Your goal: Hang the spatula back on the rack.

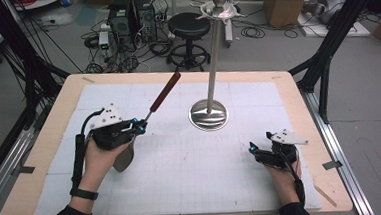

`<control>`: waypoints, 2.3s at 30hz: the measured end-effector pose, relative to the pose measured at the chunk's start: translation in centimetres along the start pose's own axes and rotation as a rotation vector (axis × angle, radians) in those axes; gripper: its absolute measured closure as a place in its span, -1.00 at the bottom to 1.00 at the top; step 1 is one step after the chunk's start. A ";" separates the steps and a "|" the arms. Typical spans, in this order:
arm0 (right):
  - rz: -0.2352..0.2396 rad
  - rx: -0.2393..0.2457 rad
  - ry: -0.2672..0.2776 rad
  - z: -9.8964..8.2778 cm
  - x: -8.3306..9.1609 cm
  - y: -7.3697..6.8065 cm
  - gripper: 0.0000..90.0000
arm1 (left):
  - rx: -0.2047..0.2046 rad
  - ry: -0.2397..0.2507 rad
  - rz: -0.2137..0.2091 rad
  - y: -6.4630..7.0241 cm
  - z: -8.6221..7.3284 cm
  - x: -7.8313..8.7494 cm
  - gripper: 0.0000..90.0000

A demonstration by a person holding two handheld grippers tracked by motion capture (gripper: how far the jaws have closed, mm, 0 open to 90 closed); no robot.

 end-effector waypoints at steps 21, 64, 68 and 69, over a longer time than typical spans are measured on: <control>0.005 -0.001 -0.003 0.0 0.0 0.0 -0.46 | -0.028 0.204 -0.006 -1.2 8.1 0.7 0.88; 0.011 0.003 -0.004 0.0 0.0 -0.1 -0.46 | -0.045 0.201 -0.074 -2.6 10.8 -4.8 0.87; 0.010 0.006 -0.003 0.0 0.0 -0.1 -0.46 | -0.039 0.200 -0.072 -2.7 10.7 -5.2 0.87; 0.010 0.006 -0.004 0.0 0.0 -0.1 -0.46 | -0.041 0.202 -0.072 -2.7 10.7 -5.3 0.87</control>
Point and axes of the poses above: each handheld gripper's, and its own axes: x roughly backward along the jaws, z roughly out of its top, y roughly to its right, the point moved 1 cm from there along -x, roughly forward along the jaws, and after that the axes turned 4 degrees about -z, right-handed, at the moved point
